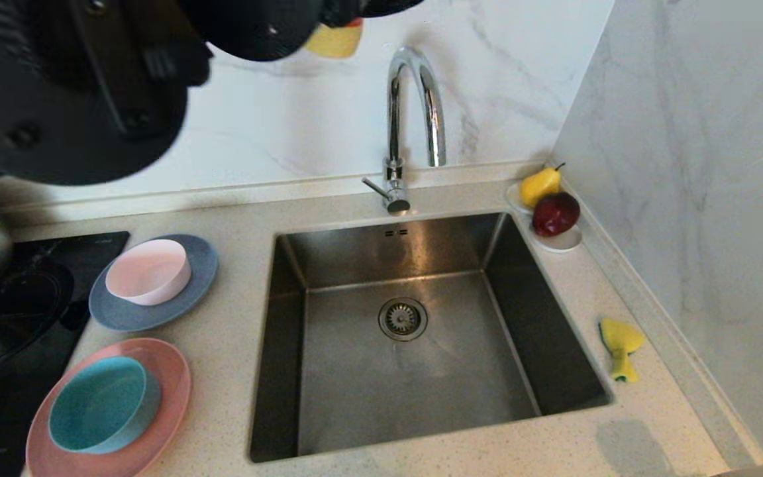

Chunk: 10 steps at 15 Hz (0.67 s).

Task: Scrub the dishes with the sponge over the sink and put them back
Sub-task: Place the dish soap on the table

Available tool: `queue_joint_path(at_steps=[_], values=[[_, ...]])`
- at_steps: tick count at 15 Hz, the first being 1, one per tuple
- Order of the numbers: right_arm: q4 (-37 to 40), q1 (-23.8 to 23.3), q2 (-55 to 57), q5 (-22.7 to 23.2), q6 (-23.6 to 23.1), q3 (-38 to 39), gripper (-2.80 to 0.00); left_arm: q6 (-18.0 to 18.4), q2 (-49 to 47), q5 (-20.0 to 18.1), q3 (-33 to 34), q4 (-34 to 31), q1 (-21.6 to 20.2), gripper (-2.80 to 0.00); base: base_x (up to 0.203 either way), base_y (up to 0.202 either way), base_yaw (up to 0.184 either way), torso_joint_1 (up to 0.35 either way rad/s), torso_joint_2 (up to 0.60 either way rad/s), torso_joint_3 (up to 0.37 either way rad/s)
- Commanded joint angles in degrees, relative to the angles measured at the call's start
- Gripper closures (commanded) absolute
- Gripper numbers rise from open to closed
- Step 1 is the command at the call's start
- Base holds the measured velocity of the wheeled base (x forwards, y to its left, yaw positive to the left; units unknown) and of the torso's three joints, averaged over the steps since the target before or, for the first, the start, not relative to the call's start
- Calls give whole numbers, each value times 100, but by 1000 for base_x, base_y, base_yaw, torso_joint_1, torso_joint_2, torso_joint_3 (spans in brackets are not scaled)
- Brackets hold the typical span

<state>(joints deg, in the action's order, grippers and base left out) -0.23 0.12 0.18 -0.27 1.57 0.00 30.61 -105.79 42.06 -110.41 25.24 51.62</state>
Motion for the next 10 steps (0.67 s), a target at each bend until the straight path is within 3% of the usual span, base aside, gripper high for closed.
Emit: queue_joint_path(at_steps=[1, 3, 7, 10], values=[[-3, 5, -1, 0, 1, 0, 0, -457, 538, -32, 8, -570, -371, 0, 0, 0, 0, 0, 0, 0], [-3, 5, -1, 0, 1, 0, 0, -863, 736, -245, 25, -1024, -806, 0, 0, 0, 0, 0, 0, 0], [-3, 5, -1, 0, 1, 0, 0, -2135, 1055, -768, 79, -2025, -1882, 0, 0, 0, 0, 0, 0, 0], [-3, 5, -1, 0, 1, 0, 0, -2651, 1138, -1150, 235, -2163, -2569, 0, 0, 0, 0, 0, 0, 0]])
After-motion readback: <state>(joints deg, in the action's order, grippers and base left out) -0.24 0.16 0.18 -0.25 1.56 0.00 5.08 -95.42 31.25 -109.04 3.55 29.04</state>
